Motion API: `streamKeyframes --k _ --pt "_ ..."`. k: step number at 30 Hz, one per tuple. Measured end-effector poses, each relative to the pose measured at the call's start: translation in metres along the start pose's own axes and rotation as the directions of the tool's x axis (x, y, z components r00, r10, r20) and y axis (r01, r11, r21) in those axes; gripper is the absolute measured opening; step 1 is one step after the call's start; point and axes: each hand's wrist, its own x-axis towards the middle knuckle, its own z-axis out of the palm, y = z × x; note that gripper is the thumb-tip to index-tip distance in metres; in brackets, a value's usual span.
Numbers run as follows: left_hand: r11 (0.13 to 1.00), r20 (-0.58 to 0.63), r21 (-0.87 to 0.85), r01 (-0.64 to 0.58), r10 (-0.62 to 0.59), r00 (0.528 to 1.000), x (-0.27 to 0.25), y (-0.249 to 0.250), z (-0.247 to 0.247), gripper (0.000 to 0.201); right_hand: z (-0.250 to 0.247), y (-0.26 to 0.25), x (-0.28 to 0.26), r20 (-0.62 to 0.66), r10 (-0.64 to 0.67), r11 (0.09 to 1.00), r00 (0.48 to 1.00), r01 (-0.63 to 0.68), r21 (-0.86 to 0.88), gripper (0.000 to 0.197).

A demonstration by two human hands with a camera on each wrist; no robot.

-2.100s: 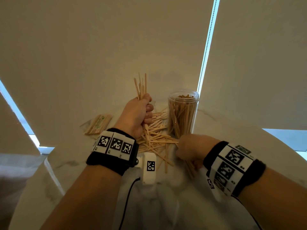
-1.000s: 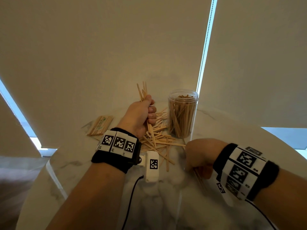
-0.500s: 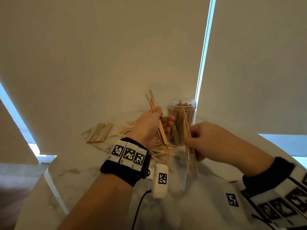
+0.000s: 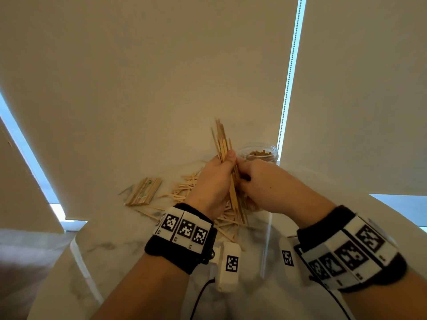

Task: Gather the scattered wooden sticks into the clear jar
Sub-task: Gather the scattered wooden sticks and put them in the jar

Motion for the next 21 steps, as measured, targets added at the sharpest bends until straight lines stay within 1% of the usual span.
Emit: streamKeyframes --k 2,3,5,7,8,9,10,12,14,15,17,18,19,20,21 --pt "0.999 -0.083 -0.014 -0.031 0.030 0.996 0.003 0.002 -0.001 0.029 0.003 -0.001 0.000 -0.018 -0.020 0.994 1.000 0.022 0.105 0.020" --pt "0.998 -0.131 -0.038 -0.056 0.050 0.990 0.005 0.003 -0.003 0.028 0.003 -0.001 -0.001 0.013 -0.033 0.988 0.999 0.031 0.149 0.019" --pt "0.983 -0.217 -0.128 -0.133 0.103 0.971 0.011 0.004 -0.009 0.024 0.004 0.001 -0.004 0.161 -0.057 0.982 0.985 0.026 0.186 0.022" --pt "0.943 -0.285 -0.237 -0.233 0.162 0.945 0.016 0.007 -0.016 0.021 0.006 0.005 -0.005 0.304 -0.058 0.985 0.951 0.004 0.174 0.027" --pt "0.917 -0.305 -0.286 -0.277 0.186 0.934 0.017 0.009 -0.018 0.020 0.009 0.007 -0.005 0.339 -0.057 0.987 0.939 0.002 0.162 0.026" --pt "0.896 -0.316 -0.322 -0.306 0.203 0.927 0.017 0.011 -0.019 0.021 0.011 0.007 -0.005 0.346 -0.058 0.989 0.937 0.007 0.148 0.022" --pt "0.883 -0.314 -0.342 -0.321 0.215 0.925 0.018 0.011 -0.018 0.023 0.013 0.007 -0.004 0.336 -0.056 0.989 0.940 0.005 0.151 0.018" --pt "0.884 -0.267 -0.338 -0.323 0.239 0.934 0.017 0.008 -0.013 0.027 0.016 0.007 -0.002 0.303 -0.039 0.964 0.952 -0.043 0.261 0.017" --pt "0.910 -0.182 -0.304 -0.281 0.234 0.955 0.016 0.003 -0.007 0.029 0.015 0.007 0.000 0.261 -0.053 0.919 0.964 -0.055 0.391 0.019" --pt "0.927 -0.140 -0.280 -0.251 0.220 0.965 0.014 0.000 -0.005 0.030 0.014 0.006 0.001 0.244 -0.069 0.910 0.967 -0.039 0.412 0.017" --pt "0.948 -0.092 -0.235 -0.216 0.199 0.976 0.013 -0.003 -0.006 0.030 0.012 0.006 0.000 0.254 -0.087 0.920 0.963 -0.021 0.392 0.011" --pt "0.958 -0.070 -0.203 -0.205 0.194 0.978 0.012 -0.002 -0.008 0.031 0.010 0.007 -0.002 0.276 -0.088 0.935 0.957 -0.017 0.354 0.011" --pt "0.970 -0.046 -0.144 -0.195 0.190 0.981 0.013 -0.002 -0.012 0.033 0.007 0.009 -0.004 0.292 -0.073 0.958 0.954 -0.014 0.286 0.018" --pt "0.981 -0.017 -0.061 -0.183 0.182 0.983 0.013 -0.001 -0.017 0.035 0.002 0.012 -0.006 0.279 -0.040 0.978 0.960 -0.019 0.207 0.026" --pt "0.985 0.012 0.035 -0.169 0.169 0.986 0.014 -0.001 -0.021 0.037 -0.004 0.015 -0.007 0.217 -0.007 0.989 0.976 -0.025 0.145 0.032"
